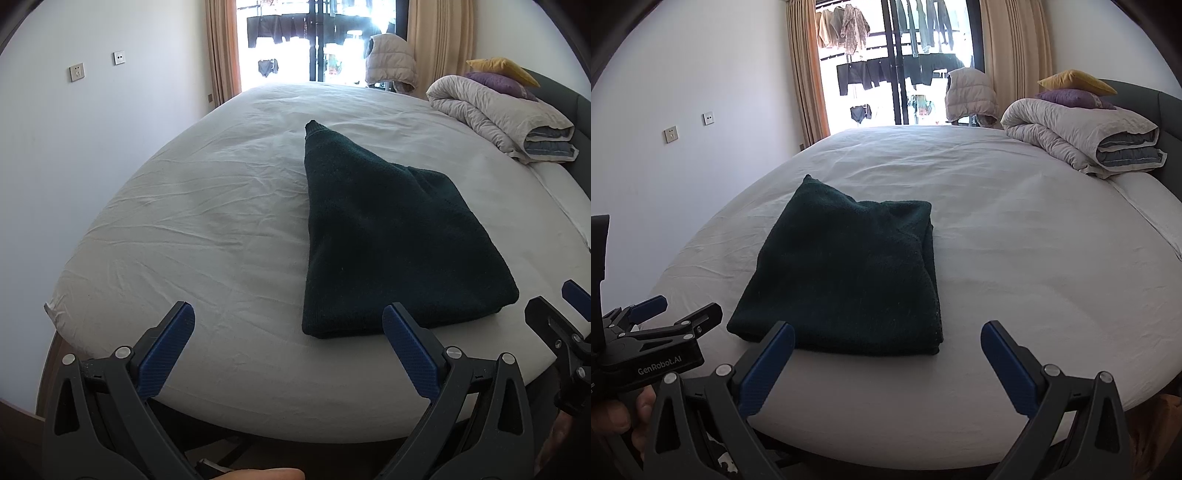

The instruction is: Fold small clothes

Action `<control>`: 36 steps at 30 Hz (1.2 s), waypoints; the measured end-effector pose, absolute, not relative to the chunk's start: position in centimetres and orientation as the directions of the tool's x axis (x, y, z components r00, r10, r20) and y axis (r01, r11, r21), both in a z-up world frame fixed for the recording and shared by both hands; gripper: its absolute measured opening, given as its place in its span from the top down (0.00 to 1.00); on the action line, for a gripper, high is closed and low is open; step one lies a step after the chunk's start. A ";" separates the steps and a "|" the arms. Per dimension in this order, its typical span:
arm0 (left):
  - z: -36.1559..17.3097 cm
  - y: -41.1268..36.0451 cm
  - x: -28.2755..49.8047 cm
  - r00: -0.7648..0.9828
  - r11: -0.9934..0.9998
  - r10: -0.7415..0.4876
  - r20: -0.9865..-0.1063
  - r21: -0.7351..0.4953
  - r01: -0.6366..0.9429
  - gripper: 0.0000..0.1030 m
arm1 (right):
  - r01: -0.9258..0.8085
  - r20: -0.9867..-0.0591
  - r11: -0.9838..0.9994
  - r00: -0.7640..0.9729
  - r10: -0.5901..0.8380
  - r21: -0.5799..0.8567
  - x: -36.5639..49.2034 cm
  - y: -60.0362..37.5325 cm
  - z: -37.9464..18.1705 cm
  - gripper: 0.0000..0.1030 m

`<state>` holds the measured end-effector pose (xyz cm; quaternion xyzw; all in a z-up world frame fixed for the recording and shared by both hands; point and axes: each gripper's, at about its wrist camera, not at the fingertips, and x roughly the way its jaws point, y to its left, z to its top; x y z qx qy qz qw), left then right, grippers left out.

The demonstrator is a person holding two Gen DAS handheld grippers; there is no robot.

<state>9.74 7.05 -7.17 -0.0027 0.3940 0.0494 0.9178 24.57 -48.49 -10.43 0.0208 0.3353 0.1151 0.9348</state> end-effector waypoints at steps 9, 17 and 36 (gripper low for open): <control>-7.2 7.0 9.8 0.683 0.995 0.088 -0.726 0.035 -0.091 0.00 | -0.201 -0.623 0.973 0.748 0.230 0.117 24.6 -48.4 -10.5 0.00; -7.3 7.0 9.7 0.683 0.995 0.086 -0.726 0.033 -0.090 0.00 | -0.202 -0.625 0.972 0.746 0.232 0.119 24.6 -48.4 -10.7 0.00; -7.7 7.1 9.8 0.669 0.995 0.083 -0.739 0.030 -0.091 0.00 | -0.203 -0.628 0.971 0.741 0.237 0.127 24.5 -48.4 -11.0 0.00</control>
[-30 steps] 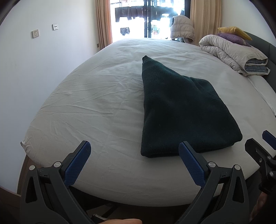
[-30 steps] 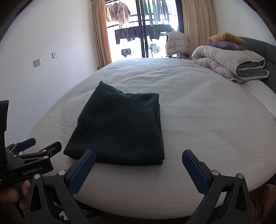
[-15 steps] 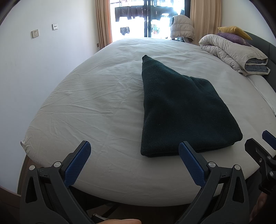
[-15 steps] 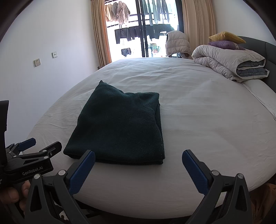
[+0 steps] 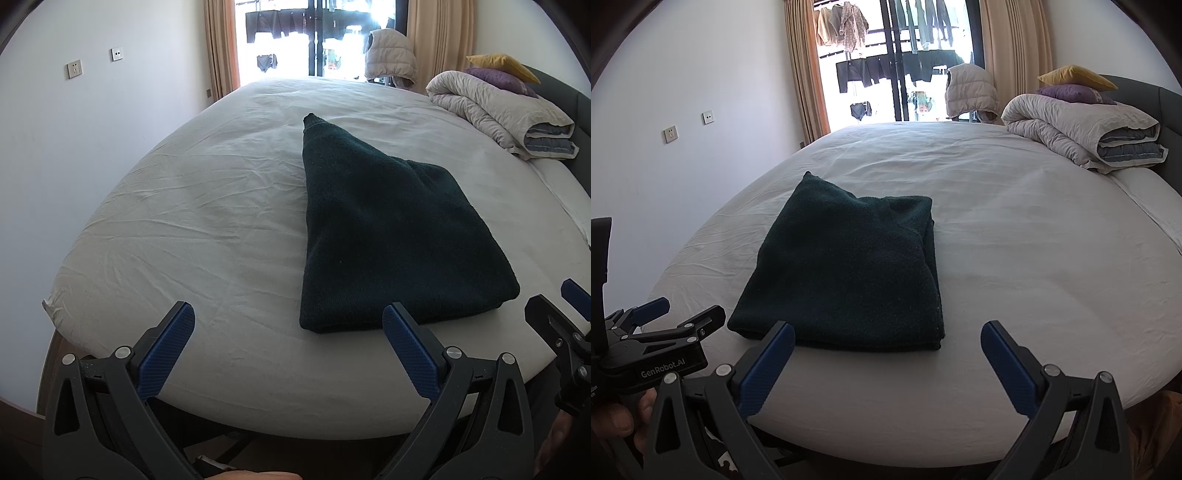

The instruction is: Fold small clothes

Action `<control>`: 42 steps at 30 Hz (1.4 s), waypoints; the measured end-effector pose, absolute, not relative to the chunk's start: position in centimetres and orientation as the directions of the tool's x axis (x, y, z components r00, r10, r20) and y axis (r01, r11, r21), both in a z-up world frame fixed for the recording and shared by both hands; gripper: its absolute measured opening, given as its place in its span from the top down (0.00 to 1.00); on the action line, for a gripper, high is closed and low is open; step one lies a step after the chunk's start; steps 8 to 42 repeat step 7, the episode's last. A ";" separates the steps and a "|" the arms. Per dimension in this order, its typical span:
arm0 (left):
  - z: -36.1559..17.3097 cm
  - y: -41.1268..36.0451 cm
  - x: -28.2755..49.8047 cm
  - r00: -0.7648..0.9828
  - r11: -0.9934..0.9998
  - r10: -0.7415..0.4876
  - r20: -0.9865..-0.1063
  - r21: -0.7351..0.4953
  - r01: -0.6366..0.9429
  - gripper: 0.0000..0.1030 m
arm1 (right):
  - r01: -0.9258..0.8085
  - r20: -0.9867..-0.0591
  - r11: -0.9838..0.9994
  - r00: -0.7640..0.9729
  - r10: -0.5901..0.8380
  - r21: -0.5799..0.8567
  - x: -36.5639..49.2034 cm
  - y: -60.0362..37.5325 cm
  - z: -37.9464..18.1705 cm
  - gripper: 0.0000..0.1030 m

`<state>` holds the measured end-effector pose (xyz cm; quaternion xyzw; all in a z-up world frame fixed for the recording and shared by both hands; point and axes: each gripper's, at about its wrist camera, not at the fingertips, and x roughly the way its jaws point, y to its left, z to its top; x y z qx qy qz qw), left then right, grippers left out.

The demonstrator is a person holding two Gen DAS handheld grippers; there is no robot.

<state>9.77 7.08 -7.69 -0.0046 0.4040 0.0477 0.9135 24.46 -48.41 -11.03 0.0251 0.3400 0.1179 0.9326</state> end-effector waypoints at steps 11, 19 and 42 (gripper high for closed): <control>-7.9 6.9 9.8 0.672 0.995 0.095 -0.735 0.046 -0.090 0.00 | -0.200 -0.632 0.971 0.737 0.240 0.135 24.5 -48.6 -11.2 0.00; -7.9 6.9 9.8 0.672 0.995 0.095 -0.735 0.046 -0.090 0.00 | -0.200 -0.632 0.971 0.737 0.240 0.135 24.5 -48.6 -11.2 0.00; -7.9 6.9 9.8 0.672 0.995 0.095 -0.735 0.046 -0.090 0.00 | -0.200 -0.632 0.971 0.737 0.240 0.135 24.5 -48.6 -11.2 0.00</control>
